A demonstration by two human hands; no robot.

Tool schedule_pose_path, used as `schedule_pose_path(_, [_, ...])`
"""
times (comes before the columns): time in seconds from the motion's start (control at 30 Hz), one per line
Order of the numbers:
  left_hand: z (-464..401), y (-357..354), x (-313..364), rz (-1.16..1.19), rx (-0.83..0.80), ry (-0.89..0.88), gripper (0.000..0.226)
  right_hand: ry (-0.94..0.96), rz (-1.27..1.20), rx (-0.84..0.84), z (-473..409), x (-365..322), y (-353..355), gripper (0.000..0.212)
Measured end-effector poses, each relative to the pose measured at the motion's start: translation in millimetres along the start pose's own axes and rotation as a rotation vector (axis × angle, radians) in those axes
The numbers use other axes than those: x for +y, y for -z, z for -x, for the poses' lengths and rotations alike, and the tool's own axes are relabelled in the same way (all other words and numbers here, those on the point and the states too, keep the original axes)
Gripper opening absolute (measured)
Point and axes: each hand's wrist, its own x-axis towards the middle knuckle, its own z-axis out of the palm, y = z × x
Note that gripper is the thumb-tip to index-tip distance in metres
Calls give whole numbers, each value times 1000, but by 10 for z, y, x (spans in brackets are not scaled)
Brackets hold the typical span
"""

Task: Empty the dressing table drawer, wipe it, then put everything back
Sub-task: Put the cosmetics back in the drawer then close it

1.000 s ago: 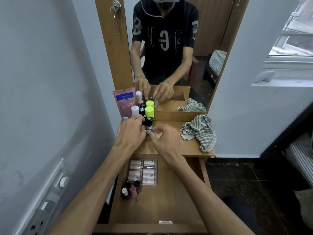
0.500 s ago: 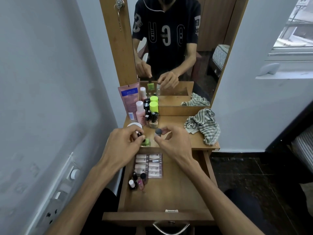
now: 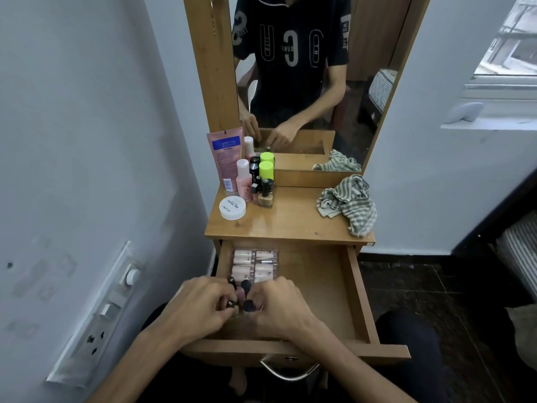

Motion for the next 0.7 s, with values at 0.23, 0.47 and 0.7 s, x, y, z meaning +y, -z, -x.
schedule_pose_path(0.23, [40, -210, -190, -91, 6, 1, 20, -41, 5, 45, -108, -25, -272, 12])
schedule_pose_path(0.47, [55, -227, -178, -73, 23, 0, 28, -67, -53, 30, -94, 34, -281, 24])
schedule_pose_path(0.7, [-164, 66, -78, 33, 269, -8, 15, -55, -161, 61, -79, 32, 290, 28])
